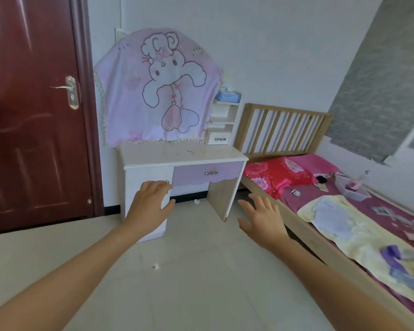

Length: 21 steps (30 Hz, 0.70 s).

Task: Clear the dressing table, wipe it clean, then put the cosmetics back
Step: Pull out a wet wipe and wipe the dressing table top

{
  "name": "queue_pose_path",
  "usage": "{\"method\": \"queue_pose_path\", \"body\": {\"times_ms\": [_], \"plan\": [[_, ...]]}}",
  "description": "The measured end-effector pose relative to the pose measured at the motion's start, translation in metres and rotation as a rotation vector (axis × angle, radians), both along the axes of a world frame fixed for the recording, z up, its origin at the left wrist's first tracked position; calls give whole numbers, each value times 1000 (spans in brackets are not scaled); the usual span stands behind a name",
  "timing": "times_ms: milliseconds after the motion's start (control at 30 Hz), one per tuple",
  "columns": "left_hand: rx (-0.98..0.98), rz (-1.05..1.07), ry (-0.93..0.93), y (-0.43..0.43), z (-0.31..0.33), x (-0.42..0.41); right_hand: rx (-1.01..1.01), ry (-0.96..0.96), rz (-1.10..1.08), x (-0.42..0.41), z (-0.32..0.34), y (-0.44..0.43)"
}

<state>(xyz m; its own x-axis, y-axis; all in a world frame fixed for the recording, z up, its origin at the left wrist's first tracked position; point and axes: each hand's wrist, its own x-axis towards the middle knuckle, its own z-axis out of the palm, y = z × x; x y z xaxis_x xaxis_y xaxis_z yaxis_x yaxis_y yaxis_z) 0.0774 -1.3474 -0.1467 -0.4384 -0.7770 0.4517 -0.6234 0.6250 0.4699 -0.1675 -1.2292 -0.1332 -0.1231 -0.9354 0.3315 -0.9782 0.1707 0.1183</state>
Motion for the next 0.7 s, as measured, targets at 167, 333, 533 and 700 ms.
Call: {"method": "queue_pose_path", "body": {"times_ms": [167,333,533,700], "plan": [[-162,-4,-5,-47,52,-59,-120,50,-39,-61,59,-39],[-385,-3,13,-124,110,-115,-214,47,-77,-111,130,-104],[-495,16,2,-211,163,-196,-184,251,-94,-175,189,-180],[-631,65,-137,-270,159,-271,-200,112,-126,-245,170,-233]]}}
